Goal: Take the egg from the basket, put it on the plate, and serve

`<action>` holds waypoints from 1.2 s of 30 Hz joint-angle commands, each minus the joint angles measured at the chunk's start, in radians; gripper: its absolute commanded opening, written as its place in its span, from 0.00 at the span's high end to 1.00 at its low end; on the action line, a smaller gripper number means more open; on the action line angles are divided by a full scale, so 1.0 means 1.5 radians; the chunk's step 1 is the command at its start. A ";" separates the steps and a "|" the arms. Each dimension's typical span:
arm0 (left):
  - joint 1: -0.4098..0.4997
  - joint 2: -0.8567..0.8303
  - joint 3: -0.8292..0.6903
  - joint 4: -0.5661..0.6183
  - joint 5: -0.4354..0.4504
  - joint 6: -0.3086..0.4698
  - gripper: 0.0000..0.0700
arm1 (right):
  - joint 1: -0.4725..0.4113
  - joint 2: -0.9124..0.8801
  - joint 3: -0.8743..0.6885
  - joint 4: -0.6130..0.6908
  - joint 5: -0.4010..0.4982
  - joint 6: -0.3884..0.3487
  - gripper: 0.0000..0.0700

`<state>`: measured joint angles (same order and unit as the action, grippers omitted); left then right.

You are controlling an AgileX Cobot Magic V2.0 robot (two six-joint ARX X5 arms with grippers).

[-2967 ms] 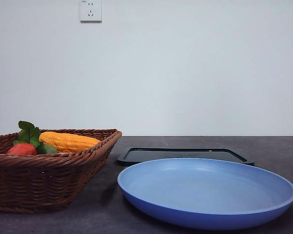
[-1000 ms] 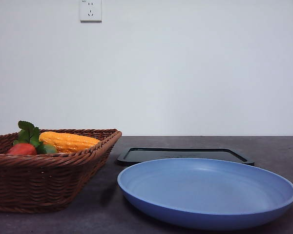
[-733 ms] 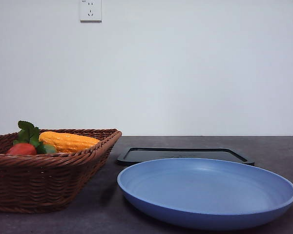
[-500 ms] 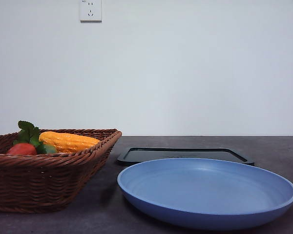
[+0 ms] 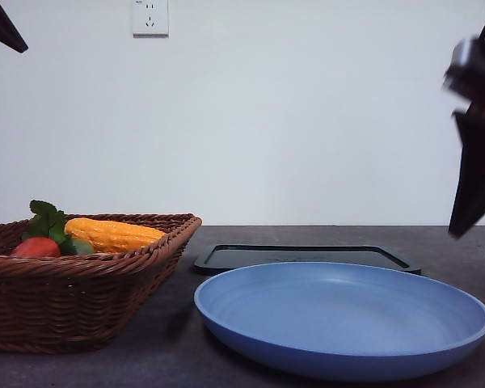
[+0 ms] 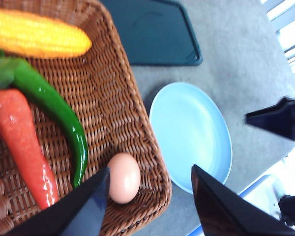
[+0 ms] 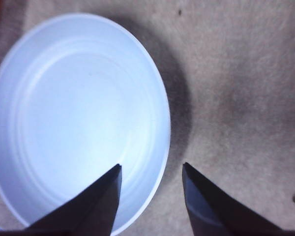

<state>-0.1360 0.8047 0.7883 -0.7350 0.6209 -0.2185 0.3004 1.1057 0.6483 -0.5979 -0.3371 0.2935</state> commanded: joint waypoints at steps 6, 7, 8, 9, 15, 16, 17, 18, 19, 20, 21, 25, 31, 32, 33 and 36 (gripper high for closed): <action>-0.003 0.005 0.010 0.005 0.004 -0.005 0.51 | 0.003 0.112 0.010 0.051 -0.050 -0.026 0.64; -0.003 0.005 0.010 0.005 0.004 -0.005 0.51 | 0.003 0.123 0.010 0.057 -0.059 -0.026 0.64; -0.003 0.005 0.010 0.005 0.004 -0.005 0.51 | 0.003 0.136 0.010 0.064 -0.060 -0.026 0.64; -0.003 0.005 0.010 0.005 0.004 -0.005 0.51 | 0.003 0.147 0.010 0.070 -0.061 -0.027 0.65; -0.003 0.005 0.010 0.005 0.004 -0.004 0.51 | 0.001 0.189 0.010 0.095 -0.062 -0.027 0.76; -0.003 0.005 0.010 0.005 0.004 -0.004 0.51 | -0.001 0.194 0.010 0.097 -0.062 -0.026 0.80; -0.003 0.005 0.010 0.005 0.004 -0.004 0.51 | -0.002 0.196 0.010 0.097 -0.062 -0.026 0.84; -0.003 0.005 0.010 0.005 0.004 -0.005 0.51 | -0.004 0.198 0.010 0.098 -0.061 -0.026 0.88; -0.003 0.005 0.010 0.005 0.004 -0.005 0.51 | -0.006 0.199 0.010 0.099 -0.062 -0.026 0.92; -0.003 0.005 0.010 0.005 0.004 -0.005 0.51 | -0.006 0.198 0.010 0.099 -0.062 -0.026 0.97; -0.003 0.005 0.010 0.005 0.005 -0.005 0.51 | -0.006 0.198 0.010 0.100 -0.062 -0.026 1.00; -0.005 0.005 0.010 0.010 0.005 -0.026 0.40 | -0.009 0.181 0.010 0.091 -0.062 -0.026 1.00; -0.044 0.023 0.017 0.015 -0.002 -0.032 0.37 | -0.012 0.128 0.010 0.053 -0.061 -0.026 1.00; -0.061 0.033 0.022 0.015 -0.016 -0.032 0.37 | -0.014 0.119 0.010 0.046 -0.061 -0.027 1.00; -0.077 0.043 0.028 0.014 -0.034 -0.031 0.37 | -0.016 0.111 0.010 0.039 -0.061 -0.027 1.00; -0.138 0.080 0.052 0.010 -0.107 -0.019 0.38 | -0.021 0.092 0.010 0.026 -0.061 -0.029 1.00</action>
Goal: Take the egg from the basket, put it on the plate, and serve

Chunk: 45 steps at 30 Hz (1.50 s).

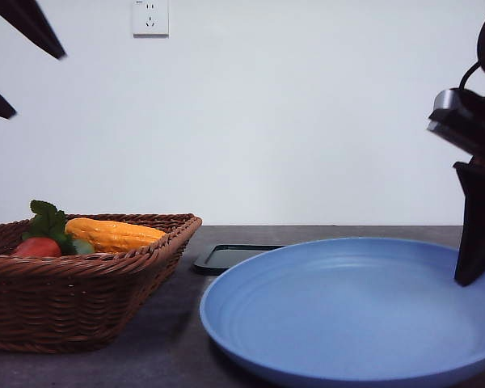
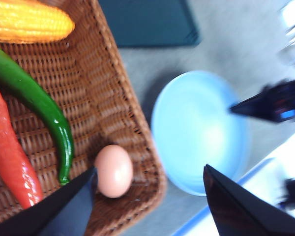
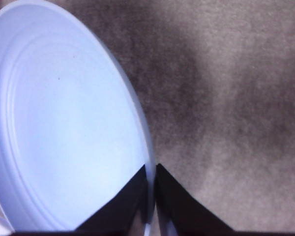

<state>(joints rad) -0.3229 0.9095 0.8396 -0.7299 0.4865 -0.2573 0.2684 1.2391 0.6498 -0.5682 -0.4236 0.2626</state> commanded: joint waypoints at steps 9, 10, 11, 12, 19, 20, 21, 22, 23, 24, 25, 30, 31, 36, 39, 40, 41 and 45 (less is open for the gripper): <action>-0.175 0.162 0.082 -0.005 -0.181 0.015 0.40 | -0.004 -0.032 0.009 -0.011 -0.003 -0.010 1.00; -0.190 0.180 0.083 -0.005 -0.197 0.017 0.40 | -0.004 -0.033 0.009 -0.013 -0.003 -0.011 1.00; -0.202 0.195 0.083 -0.006 -0.215 0.020 0.40 | -0.004 -0.034 0.009 -0.013 -0.002 -0.011 1.00; -0.213 0.210 0.083 -0.007 -0.232 0.022 0.40 | -0.004 -0.034 0.009 -0.013 -0.002 -0.011 1.00; -0.253 0.295 0.083 0.000 -0.295 0.022 0.40 | -0.004 -0.035 0.009 -0.013 -0.002 -0.014 1.00; -0.254 0.304 0.083 0.001 -0.298 0.022 0.40 | -0.004 -0.035 0.009 -0.013 -0.002 -0.015 1.00; -0.254 0.314 0.083 0.002 -0.299 0.023 0.40 | -0.004 -0.035 0.009 -0.013 -0.002 -0.016 1.00; -0.254 0.324 0.083 0.004 -0.299 0.024 0.40 | -0.004 -0.035 0.009 -0.013 -0.002 -0.019 1.00; -0.254 0.334 0.083 0.005 -0.299 0.026 0.40 | -0.004 -0.035 0.009 -0.013 -0.002 -0.019 1.00; -0.254 0.343 0.083 0.006 -0.299 0.027 0.40 | -0.004 -0.035 0.009 -0.013 -0.002 -0.019 1.00; -0.254 0.353 0.083 0.006 -0.299 0.028 0.40 | -0.004 -0.035 0.009 -0.013 -0.002 -0.019 1.00; -0.254 0.391 0.083 0.008 -0.299 0.030 0.40 | -0.004 -0.035 0.009 -0.014 -0.002 -0.022 1.00; -0.254 0.397 0.083 0.008 -0.299 0.032 0.40 | -0.004 -0.035 0.009 -0.015 -0.002 -0.023 1.00; -0.254 0.401 0.083 0.007 -0.317 0.035 0.45 | -0.004 -0.035 0.009 -0.016 -0.002 -0.024 1.00; -0.253 0.401 0.083 0.007 -0.326 0.040 0.55 | -0.004 -0.035 0.009 -0.016 -0.002 -0.024 1.00; -0.252 0.401 0.083 0.008 -0.328 0.041 0.57 | -0.004 -0.035 0.009 -0.016 -0.002 -0.024 1.00; -0.252 0.401 0.083 0.008 -0.328 0.042 0.58 | -0.004 -0.035 0.009 -0.016 -0.002 -0.024 1.00; -0.252 0.401 0.083 0.005 -0.328 0.044 0.62 | -0.004 -0.035 0.009 -0.016 -0.002 -0.024 1.00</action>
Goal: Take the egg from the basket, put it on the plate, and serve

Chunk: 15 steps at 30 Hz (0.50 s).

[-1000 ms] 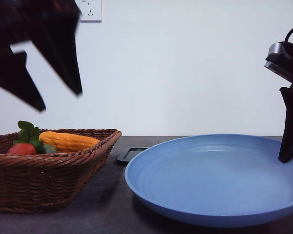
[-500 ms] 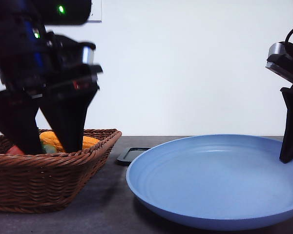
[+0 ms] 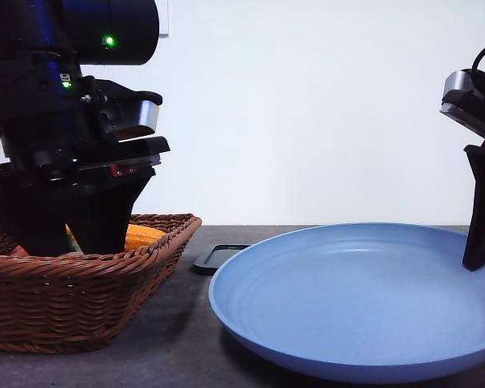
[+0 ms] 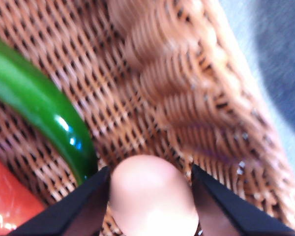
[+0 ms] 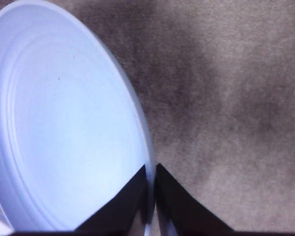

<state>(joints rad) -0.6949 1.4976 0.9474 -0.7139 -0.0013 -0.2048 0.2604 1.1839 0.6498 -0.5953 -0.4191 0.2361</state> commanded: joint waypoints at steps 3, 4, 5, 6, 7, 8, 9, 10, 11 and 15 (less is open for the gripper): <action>-0.004 0.009 0.011 -0.014 -0.002 0.009 0.68 | 0.002 0.002 0.009 0.002 -0.005 -0.006 1.00; -0.004 0.009 0.011 -0.017 -0.002 0.009 0.69 | 0.002 0.002 0.009 0.002 -0.005 -0.006 1.00; -0.004 0.009 0.011 -0.019 -0.002 0.009 0.69 | 0.002 0.002 0.009 0.002 -0.005 -0.006 1.00; -0.004 0.009 0.011 -0.021 -0.002 0.009 0.69 | 0.002 0.002 0.009 0.002 -0.005 -0.006 1.00; -0.004 0.009 0.011 -0.023 -0.002 0.009 0.69 | 0.002 0.002 0.009 0.002 -0.005 -0.006 1.00; -0.004 0.009 0.011 -0.026 -0.002 0.009 0.69 | 0.002 0.002 0.009 0.002 -0.005 -0.006 1.00; -0.004 0.009 0.011 -0.031 -0.002 0.009 0.68 | 0.002 0.002 0.009 0.002 -0.005 -0.006 1.00; -0.004 0.009 0.011 -0.037 -0.002 0.009 0.68 | 0.002 0.002 0.009 0.002 -0.005 -0.006 1.00; -0.004 0.009 0.011 -0.045 -0.002 0.009 0.68 | 0.002 0.002 0.009 0.002 -0.005 -0.006 1.00; -0.004 0.009 0.011 -0.068 -0.002 0.009 0.60 | 0.002 0.002 0.009 0.002 -0.005 -0.006 1.00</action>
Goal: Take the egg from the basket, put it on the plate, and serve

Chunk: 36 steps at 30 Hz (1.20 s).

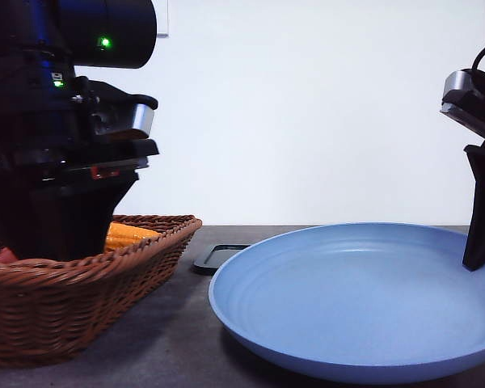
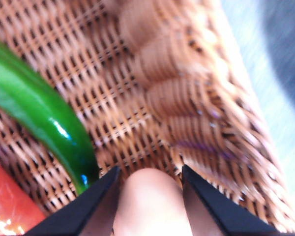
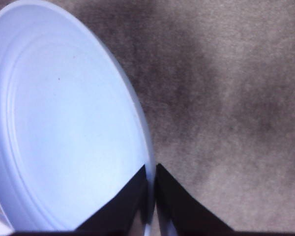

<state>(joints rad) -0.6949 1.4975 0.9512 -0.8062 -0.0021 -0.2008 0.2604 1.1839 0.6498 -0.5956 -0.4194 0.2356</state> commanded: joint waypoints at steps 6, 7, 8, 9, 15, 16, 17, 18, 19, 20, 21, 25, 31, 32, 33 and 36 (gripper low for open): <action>-0.004 0.009 0.009 -0.036 -0.002 0.005 0.53 | 0.002 0.002 0.009 0.002 -0.005 -0.006 1.00; -0.004 0.009 0.009 -0.042 -0.002 0.005 0.53 | 0.002 0.002 0.009 0.002 -0.005 -0.006 1.00; -0.004 0.009 0.009 -0.049 -0.002 0.005 0.53 | 0.002 0.002 0.009 0.002 -0.005 -0.006 1.00; -0.004 0.009 0.009 -0.056 -0.002 0.005 0.53 | 0.002 0.002 0.009 0.002 -0.005 -0.006 1.00; -0.004 0.009 0.009 -0.075 -0.002 0.005 0.53 | 0.002 0.002 0.009 0.003 -0.005 -0.006 1.00; -0.004 0.009 0.009 -0.076 -0.002 0.005 0.54 | 0.002 0.002 0.009 0.003 -0.005 -0.006 1.00; -0.004 0.009 0.009 -0.076 -0.002 0.005 0.54 | 0.002 0.002 0.009 0.003 -0.005 -0.006 1.00; -0.004 0.009 0.009 -0.076 -0.002 0.006 0.54 | 0.002 0.002 0.009 0.003 -0.005 -0.006 1.00; -0.004 0.009 0.009 -0.076 -0.002 0.006 0.56 | 0.002 0.002 0.009 0.003 -0.005 -0.006 1.00; -0.004 0.009 0.009 -0.076 -0.002 0.006 0.57 | 0.002 0.002 0.009 0.003 -0.005 -0.006 1.00; -0.004 0.009 0.009 -0.075 -0.002 0.006 0.60 | 0.002 0.002 0.009 0.003 -0.005 -0.006 1.00; -0.004 0.009 0.009 -0.073 -0.002 0.006 0.68 | 0.002 0.002 0.009 0.003 -0.005 -0.006 1.00; -0.004 0.007 0.031 -0.073 -0.016 0.006 0.69 | 0.002 0.002 0.009 0.002 -0.006 -0.006 1.00; -0.004 0.006 0.040 -0.076 -0.022 0.007 0.69 | 0.002 0.002 0.009 0.002 -0.007 -0.006 1.00; -0.004 0.004 0.050 -0.079 -0.028 0.007 0.69 | 0.002 0.002 0.009 0.002 -0.007 -0.006 1.00; -0.004 -0.010 0.084 -0.080 -0.037 0.007 0.69 | 0.002 0.002 0.009 -0.002 -0.008 -0.006 1.00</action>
<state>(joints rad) -0.6945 1.4872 1.0459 -0.9296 -0.0532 -0.2005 0.2607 1.1839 0.6498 -0.5992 -0.4225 0.2355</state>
